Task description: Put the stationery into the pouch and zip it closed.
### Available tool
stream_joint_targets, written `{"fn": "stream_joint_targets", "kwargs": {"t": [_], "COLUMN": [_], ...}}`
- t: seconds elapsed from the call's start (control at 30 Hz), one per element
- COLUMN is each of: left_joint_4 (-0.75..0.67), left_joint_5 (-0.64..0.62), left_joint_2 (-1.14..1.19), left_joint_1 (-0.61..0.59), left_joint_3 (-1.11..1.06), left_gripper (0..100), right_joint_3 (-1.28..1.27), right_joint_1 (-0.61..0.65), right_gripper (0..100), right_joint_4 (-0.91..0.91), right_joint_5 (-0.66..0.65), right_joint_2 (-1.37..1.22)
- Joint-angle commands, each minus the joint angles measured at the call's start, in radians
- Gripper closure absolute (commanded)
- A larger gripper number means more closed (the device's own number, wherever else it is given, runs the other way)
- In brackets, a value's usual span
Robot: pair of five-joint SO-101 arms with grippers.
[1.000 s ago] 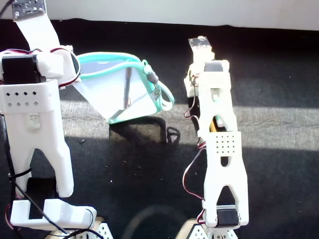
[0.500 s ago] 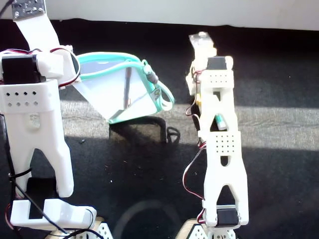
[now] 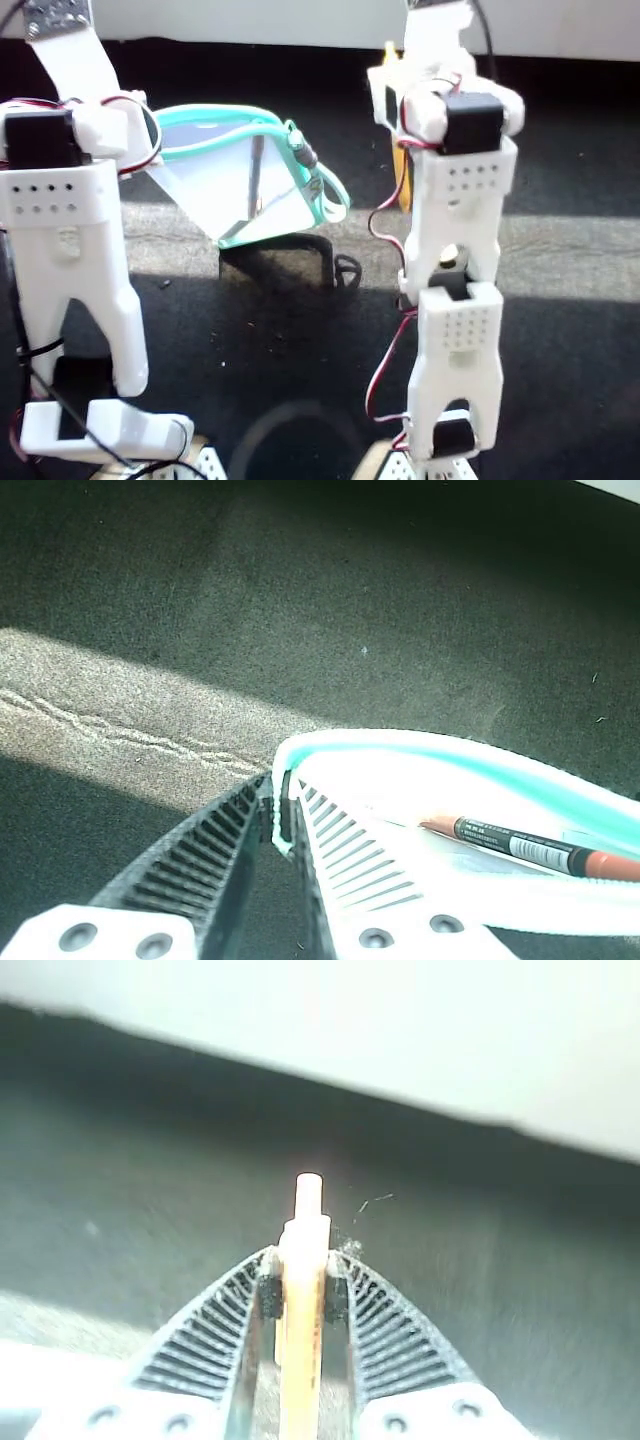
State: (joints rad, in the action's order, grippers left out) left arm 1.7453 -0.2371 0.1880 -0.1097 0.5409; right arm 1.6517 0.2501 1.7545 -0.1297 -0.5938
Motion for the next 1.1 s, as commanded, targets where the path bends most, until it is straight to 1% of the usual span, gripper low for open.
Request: {"fn": "stream_joint_targets", "kwargs": {"t": [0.0, 0.2, 0.37, 0.5, 0.73, 1.07], "left_joint_4": [0.015, 0.015, 0.008, 0.006, 0.006, -0.021], "left_joint_5": [-0.005, -0.005, -0.003, -0.003, -0.003, -0.005], "left_joint_2": [0.101, 0.099, 0.104, 0.104, 0.102, 0.104], "left_joint_1": [0.074, 0.139, 0.182, 0.197, 0.197, 0.194], "left_joint_3": [-0.022, -0.021, -0.019, -0.019, -0.019, -0.019], "left_gripper": [99, 99, 99, 99, 99, 99], "right_joint_3": [0.102, 0.094, 0.091, 0.093, 0.093, 0.099], "right_joint_1": [0.081, 0.176, 0.283, 0.303, 0.300, 0.338], "right_gripper": [99.4, 99.4, 99.4, 99.4, 99.4, 99.3], "right_joint_4": [-0.031, -0.251, -0.294, -0.298, -0.417, -0.438], "right_joint_5": [0.009, 0.009, 0.009, 0.009, 0.006, 0.006], "right_joint_2": [0.185, 0.295, 0.306, 0.223, 0.085, 0.053]}}
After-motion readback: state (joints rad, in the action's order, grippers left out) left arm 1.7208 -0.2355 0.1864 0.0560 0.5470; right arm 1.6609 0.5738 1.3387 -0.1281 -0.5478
